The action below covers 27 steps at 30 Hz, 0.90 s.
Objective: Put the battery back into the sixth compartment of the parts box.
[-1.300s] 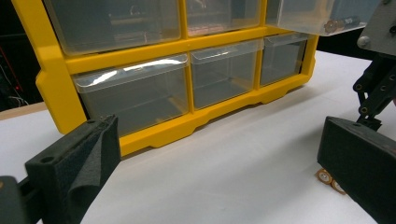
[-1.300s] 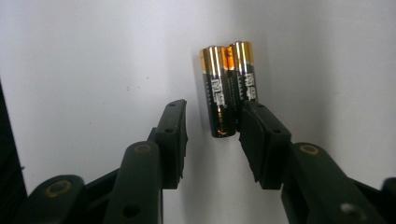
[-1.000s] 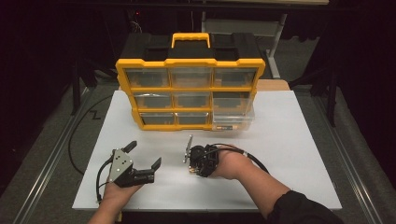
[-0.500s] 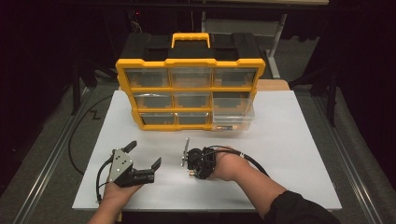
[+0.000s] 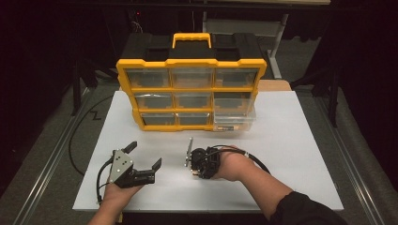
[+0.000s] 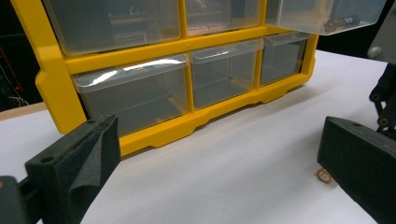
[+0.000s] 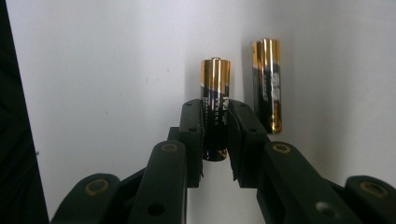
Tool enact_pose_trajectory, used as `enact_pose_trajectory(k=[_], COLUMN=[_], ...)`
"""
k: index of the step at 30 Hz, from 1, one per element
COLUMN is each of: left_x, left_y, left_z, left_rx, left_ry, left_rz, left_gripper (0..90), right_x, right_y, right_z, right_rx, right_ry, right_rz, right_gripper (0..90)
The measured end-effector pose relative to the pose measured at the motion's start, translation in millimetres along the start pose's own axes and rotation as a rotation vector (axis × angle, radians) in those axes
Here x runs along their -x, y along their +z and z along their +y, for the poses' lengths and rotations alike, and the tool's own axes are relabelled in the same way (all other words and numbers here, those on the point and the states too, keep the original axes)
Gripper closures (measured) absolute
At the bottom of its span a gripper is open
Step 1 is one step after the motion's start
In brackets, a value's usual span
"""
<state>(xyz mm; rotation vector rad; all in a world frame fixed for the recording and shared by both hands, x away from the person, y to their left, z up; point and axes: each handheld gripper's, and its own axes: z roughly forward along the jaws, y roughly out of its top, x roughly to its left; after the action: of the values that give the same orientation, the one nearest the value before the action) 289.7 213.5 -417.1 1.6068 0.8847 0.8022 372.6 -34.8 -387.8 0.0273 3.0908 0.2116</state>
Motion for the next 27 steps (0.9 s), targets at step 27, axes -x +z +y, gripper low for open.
enact_pose_trajectory(k=[27], left_x=[-1.2], left_y=[-1.5], left_z=[0.3], left_rx=[0.008], left_ry=[-0.012], left_rz=[0.009], left_gripper=[0.4], right_x=[4.8], right_y=[-28.2], right_z=[-54.8], right_rx=[-0.030], right_ry=[0.069], right_rz=[-0.015], right_gripper=[79.0])
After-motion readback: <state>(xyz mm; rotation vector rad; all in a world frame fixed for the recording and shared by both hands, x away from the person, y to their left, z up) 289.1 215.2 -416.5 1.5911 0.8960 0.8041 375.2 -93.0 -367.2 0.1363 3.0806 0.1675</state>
